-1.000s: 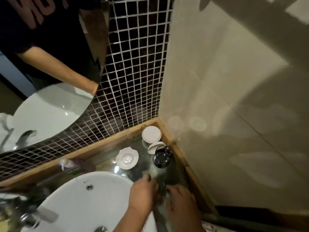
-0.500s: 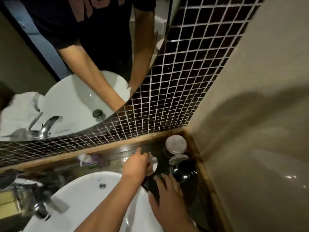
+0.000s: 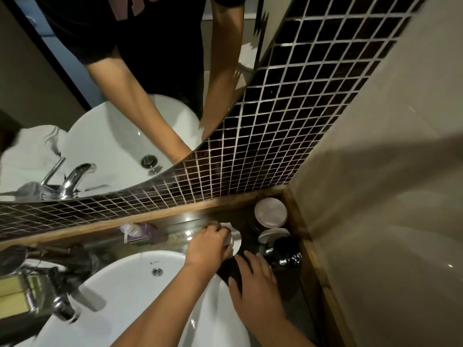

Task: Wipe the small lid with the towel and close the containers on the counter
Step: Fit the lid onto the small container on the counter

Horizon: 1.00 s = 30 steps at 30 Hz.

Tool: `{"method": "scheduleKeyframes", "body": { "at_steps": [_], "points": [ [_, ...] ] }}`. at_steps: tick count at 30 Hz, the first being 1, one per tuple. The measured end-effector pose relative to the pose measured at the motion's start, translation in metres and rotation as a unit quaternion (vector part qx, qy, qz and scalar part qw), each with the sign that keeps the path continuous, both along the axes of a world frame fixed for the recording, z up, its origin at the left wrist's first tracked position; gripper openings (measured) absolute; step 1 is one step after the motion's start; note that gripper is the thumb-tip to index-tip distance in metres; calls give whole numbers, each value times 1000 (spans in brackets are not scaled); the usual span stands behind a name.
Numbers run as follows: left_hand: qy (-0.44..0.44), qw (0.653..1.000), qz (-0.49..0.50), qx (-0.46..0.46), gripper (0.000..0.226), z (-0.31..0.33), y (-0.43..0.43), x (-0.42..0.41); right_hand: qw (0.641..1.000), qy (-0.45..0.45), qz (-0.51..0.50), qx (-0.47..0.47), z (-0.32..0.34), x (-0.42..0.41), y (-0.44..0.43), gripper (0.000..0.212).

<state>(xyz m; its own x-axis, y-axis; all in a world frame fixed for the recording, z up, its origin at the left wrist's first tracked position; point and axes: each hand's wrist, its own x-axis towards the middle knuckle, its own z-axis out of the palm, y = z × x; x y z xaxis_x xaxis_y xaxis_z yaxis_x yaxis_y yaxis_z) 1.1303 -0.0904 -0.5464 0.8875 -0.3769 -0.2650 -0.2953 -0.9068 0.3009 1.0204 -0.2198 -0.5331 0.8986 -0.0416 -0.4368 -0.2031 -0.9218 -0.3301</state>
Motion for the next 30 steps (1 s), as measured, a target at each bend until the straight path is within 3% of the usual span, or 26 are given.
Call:
{"method": "scheduleKeyframes", "body": {
  "at_steps": [6, 11, 14, 17, 22, 30],
  "points": [
    [-18, 997, 35, -61, 40, -6, 5, -7, 1000, 0, 9, 2, -8, -3, 3, 61],
    [-34, 998, 27, -46, 54, -1, 13, -15, 999, -37, -15, 20, -6, 4, 1, 58],
    [-39, 998, 43, -14, 63, 3, 25, -24, 987, -101, -59, 109, 2, 17, 3, 60],
    [22, 996, 88, 4, 77, -3, 34, -28, 972, -131, -77, 177, 4, 39, 4, 70],
    [44, 986, 152, -55, 76, -11, 32, -24, 997, -41, 5, 66, -8, 66, 3, 82],
    [26, 986, 160, -40, 66, -19, 30, -21, 997, -56, 13, 57, -26, 73, 1, 76]
  ]
}}
